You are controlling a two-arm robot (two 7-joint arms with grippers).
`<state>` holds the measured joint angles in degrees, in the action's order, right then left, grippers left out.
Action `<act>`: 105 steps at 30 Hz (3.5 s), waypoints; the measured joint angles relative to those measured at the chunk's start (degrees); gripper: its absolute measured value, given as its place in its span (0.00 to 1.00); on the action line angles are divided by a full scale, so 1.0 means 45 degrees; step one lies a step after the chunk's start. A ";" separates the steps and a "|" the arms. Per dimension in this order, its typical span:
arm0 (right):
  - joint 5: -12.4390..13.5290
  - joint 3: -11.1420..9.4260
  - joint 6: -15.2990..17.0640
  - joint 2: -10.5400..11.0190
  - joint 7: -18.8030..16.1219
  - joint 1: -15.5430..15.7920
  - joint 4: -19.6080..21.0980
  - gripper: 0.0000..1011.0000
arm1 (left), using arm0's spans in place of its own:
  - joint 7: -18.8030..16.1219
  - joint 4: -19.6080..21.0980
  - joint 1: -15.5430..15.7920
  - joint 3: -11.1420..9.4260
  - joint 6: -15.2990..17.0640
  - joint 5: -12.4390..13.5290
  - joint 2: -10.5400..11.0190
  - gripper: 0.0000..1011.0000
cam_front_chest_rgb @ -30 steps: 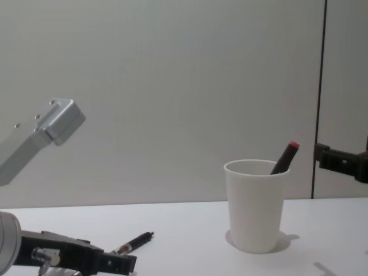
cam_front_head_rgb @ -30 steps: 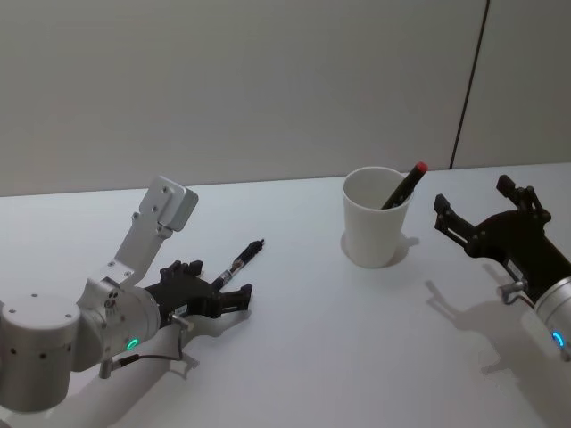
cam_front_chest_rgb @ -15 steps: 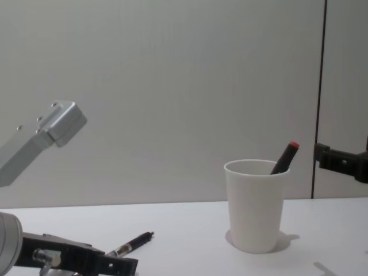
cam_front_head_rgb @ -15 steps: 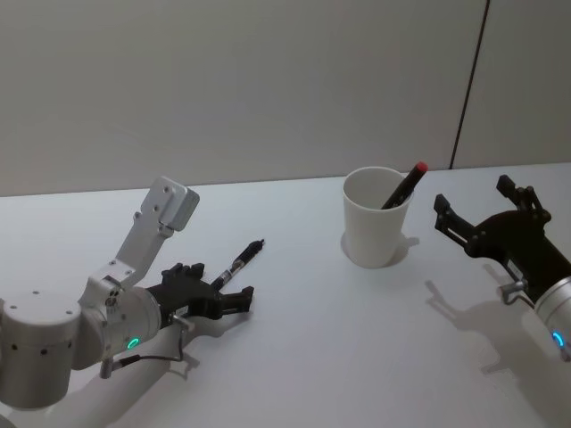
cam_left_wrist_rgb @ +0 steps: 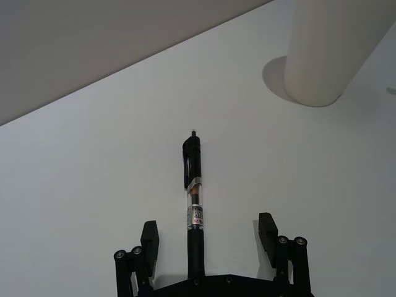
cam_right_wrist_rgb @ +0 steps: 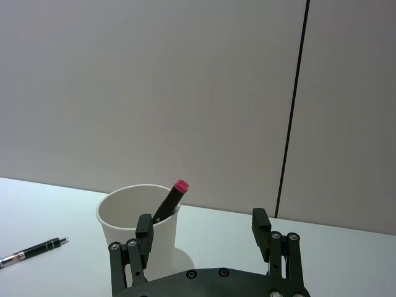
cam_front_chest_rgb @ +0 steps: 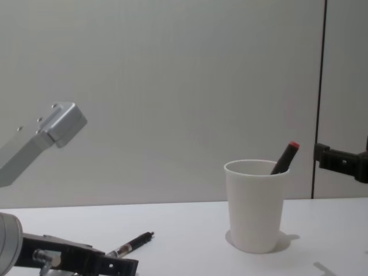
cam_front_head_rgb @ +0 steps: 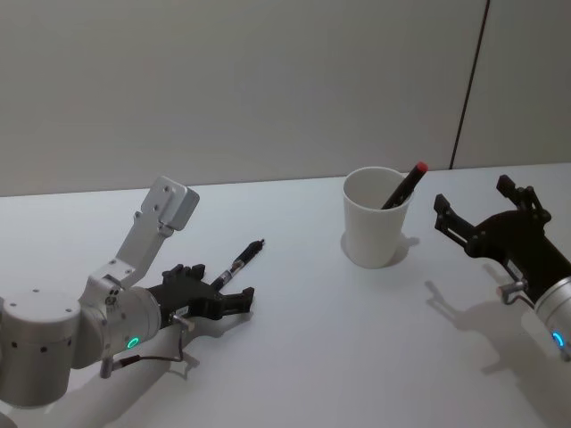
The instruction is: Place the pen into the pen holder.
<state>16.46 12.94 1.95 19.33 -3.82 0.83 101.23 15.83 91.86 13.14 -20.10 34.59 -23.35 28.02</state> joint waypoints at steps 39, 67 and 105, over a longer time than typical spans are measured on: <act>0.0000 0.0000 0.0000 0.0000 -0.0001 0.0000 0.0000 0.99 | -0.0173 -0.0015 0.0018 0.0011 -0.0068 0.0111 -0.0034 0.62; 0.0000 0.0000 0.0000 0.0000 0.0000 0.0000 0.0000 0.99 | -0.0182 -0.0013 0.0018 0.0010 -0.0067 0.0109 -0.0035 0.11; 0.0000 0.0000 0.0000 0.0000 -0.0002 0.0001 0.0000 0.99 | -0.1394 0.1491 -0.1049 0.0844 -0.3659 -0.1621 0.0723 0.11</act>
<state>16.46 12.94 1.95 19.34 -3.83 0.84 101.23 9.56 98.57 8.42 -16.30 18.13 -30.65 31.28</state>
